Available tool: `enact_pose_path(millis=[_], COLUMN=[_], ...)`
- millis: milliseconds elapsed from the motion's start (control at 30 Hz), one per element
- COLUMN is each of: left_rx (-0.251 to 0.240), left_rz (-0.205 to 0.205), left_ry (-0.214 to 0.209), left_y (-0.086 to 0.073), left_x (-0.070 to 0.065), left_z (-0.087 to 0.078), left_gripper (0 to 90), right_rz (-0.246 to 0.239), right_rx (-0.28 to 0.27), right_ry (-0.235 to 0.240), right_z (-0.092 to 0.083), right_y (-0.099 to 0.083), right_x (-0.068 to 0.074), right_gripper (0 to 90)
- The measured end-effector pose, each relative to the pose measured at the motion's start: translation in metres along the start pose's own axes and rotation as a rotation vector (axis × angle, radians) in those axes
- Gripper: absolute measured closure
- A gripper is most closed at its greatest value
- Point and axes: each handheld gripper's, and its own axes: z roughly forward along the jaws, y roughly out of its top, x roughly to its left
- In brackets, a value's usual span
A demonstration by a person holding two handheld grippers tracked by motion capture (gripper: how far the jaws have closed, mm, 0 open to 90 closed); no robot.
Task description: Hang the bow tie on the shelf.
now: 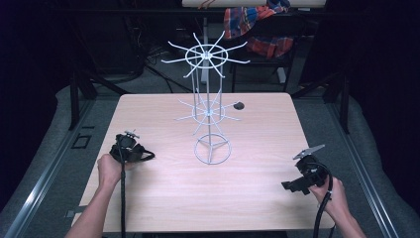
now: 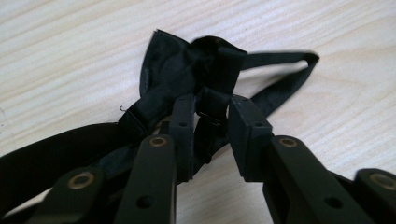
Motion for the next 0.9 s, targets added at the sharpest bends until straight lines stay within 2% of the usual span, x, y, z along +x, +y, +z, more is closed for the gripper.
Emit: enact_pose_path(millis=[267, 367, 533, 700, 900], left_rx=[-0.002, -0.006, -0.016, -0.057, -0.097], left_rz=[-0.008, -0.007, -0.009, -0.025, -0.050], left_ry=[-0.001, -0.001, -0.014, -0.024, -0.040], left_y=[-0.002, -0.003, -0.003, -0.002, -0.002], left_x=[0.002, 0.003, 0.005, 0.008, 0.012], left_z=[-0.001, -0.002, -0.006, -0.017, -0.029], left_gripper=[86.0, 86.9, 87.4, 87.6, 87.6], right_rz=[-0.004, -0.001, 0.006, -0.006, 0.002], right_rx=[0.008, -0.002, -0.004, 0.011, 0.000], right_ry=[0.001, 0.010, -0.006, 0.003, 0.002], right_z=[0.000, 0.000, -0.001, -0.002, -0.002], right_y=[0.000, -0.001, -0.001, -0.001, -0.002], right_x=[-0.001, -0.001, -0.001, -0.003, -0.002], right_gripper=[8.2, 8.4, 8.5, 8.5, 8.5])
